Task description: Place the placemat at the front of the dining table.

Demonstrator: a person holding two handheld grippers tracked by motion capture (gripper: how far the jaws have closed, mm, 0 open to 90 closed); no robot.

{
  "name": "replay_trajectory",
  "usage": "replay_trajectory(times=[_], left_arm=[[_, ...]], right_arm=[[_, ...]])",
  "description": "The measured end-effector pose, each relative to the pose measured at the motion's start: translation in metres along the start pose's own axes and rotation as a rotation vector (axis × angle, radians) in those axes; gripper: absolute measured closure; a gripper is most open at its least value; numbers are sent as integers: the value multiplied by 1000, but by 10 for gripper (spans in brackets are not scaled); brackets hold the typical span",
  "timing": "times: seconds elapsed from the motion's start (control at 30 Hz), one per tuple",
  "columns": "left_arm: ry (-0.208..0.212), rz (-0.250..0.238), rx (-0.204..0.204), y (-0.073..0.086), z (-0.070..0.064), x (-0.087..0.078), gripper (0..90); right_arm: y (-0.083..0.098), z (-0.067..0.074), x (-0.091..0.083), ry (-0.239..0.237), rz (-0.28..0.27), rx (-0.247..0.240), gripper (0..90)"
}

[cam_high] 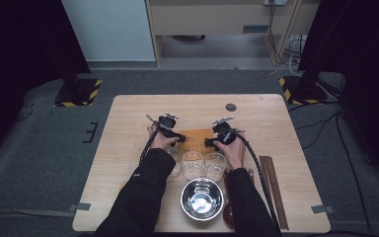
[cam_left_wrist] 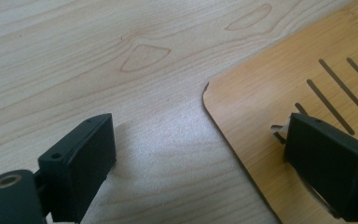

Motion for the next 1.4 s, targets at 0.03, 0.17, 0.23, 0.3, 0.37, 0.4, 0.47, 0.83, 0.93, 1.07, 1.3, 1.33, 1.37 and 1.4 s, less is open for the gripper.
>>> replay_trajectory(times=[0.03, 0.17, 0.23, 0.3, 0.37, 0.4, 0.47, 0.83, 0.93, 1.07, 1.3, 1.33, 1.37, 1.4], left_arm=[[4, -2, -1, 1, 0, 0, 81], [20, 7, 20, 3, -2, 0, 54], [20, 6, 19, 3, -2, 0, 53], [19, 5, 21, 4, -2, 0, 51], [14, 5, 22, 4, -1, 0, 44], [7, 6, 24, 4, -1, 0, 36], [-3, 4, 22, 4, -1, 1, 35], [-51, -27, -16, 3, 2, 4, 26], [-60, -37, -20, 2, 1, 5, 28], [-45, -49, -30, 2, 1, 4, 65], [-43, -67, -26, 2, 1, 2, 81], [-40, -73, -26, 1, 1, 1, 75], [-32, -87, -35, 1, 2, -1, 75], [-23, -110, -41, -1, 2, -4, 76]], right_arm=[[0, 0, 0, 0, 0, 1, 111], [0, 0, 0, 1, 0, 2, 110], [0, 0, 0, 1, 0, 2, 110], [0, 1, 0, 1, 1, 1, 109], [0, 1, 0, 0, 2, 2, 108], [0, 1, 1, -1, 0, 6, 106], [0, 1, 1, -1, 0, 7, 103], [-3, -2, 7, -6, -27, 38, 81], [-3, -3, 8, -2, -36, 42, 80], [-3, -3, 9, -1, -49, 41, 97], [-4, -2, 6, -1, -76, 25, 141], [-4, -2, 5, -1, -87, 23, 144], [-4, -2, 5, -1, -87, 23, 144], [-5, -2, 4, -9, -89, 28, 141]])
Point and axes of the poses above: each handheld gripper's, and its own axes: x roughly forward along the jaws, y roughly out of its underside, z roughly to its left, the point moved 1 cm from there along x, roughly forward along the jaws, and after that the axes turned 9 degrees about x, right-handed, at the moved point
